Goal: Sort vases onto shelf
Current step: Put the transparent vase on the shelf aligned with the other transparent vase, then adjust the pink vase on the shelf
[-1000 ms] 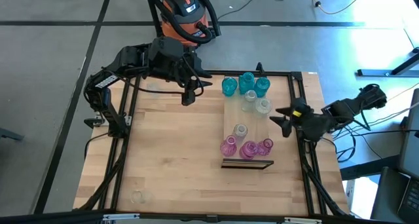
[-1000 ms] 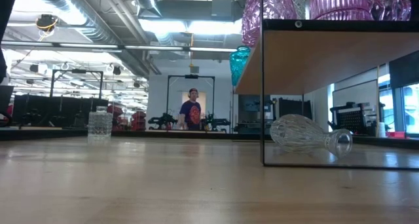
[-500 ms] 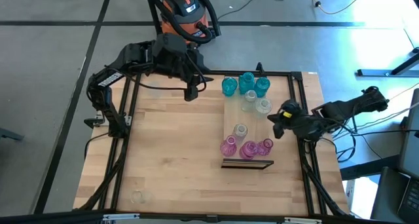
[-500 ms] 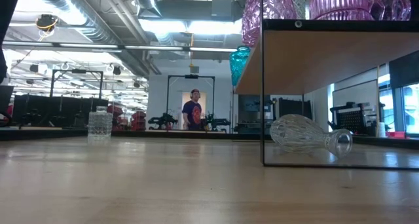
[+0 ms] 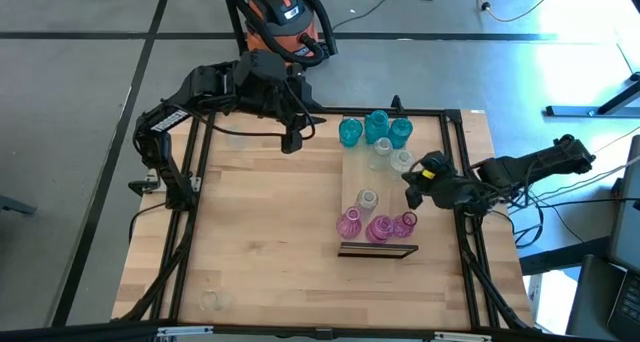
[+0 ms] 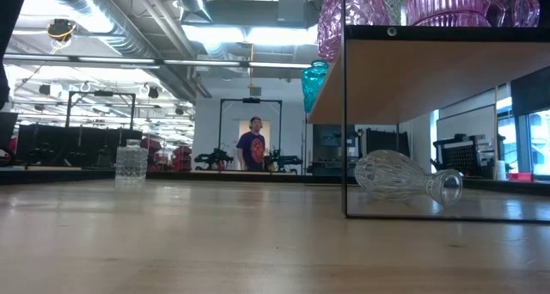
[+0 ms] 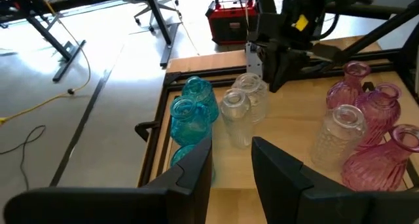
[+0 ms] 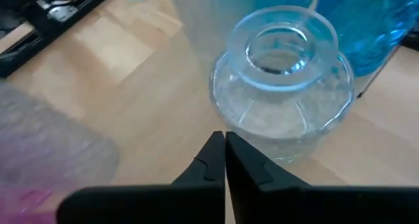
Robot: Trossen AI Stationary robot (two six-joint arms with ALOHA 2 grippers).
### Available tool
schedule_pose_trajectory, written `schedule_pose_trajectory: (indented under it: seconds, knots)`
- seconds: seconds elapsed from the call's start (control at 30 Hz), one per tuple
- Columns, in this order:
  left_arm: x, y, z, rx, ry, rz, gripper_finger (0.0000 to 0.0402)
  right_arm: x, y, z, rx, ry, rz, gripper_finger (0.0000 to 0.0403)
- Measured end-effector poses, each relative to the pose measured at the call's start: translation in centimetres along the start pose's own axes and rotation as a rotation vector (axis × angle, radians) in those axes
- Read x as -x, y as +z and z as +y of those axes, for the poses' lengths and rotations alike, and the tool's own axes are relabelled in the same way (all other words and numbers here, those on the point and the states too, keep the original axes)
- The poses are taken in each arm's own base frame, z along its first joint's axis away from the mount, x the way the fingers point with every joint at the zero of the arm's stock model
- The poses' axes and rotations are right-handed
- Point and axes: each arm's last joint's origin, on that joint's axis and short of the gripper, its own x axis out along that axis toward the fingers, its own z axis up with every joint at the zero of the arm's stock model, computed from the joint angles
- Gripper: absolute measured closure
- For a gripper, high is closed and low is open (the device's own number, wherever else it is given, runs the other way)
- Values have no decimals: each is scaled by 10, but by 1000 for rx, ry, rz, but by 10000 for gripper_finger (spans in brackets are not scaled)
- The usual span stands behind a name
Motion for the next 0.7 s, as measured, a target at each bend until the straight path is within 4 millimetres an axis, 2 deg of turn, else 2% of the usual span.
schedule_pose_trajectory:
  seconds: [0.23, 0.37, 0.47, 0.57, 0.7]
  knots:
    - [0, -1, 0, 4, -4, 15, 301, -9, 9, -1, 3, -1, 8, 402]
    - [0, -5, -1, 13, -12, 54, 301, -4, 10, -5, -7, 26, 26, 402]
    - [0, -7, -2, 25, -16, 73, 301, 10, 19, -7, -38, 80, 2, 402]
    - [0, -8, -2, 24, -18, 82, 301, 35, 28, -13, -27, 99, 3, 403]
    - [0, -8, -2, 24, -18, 87, 301, 64, 28, -26, -28, 37, 133, 403]
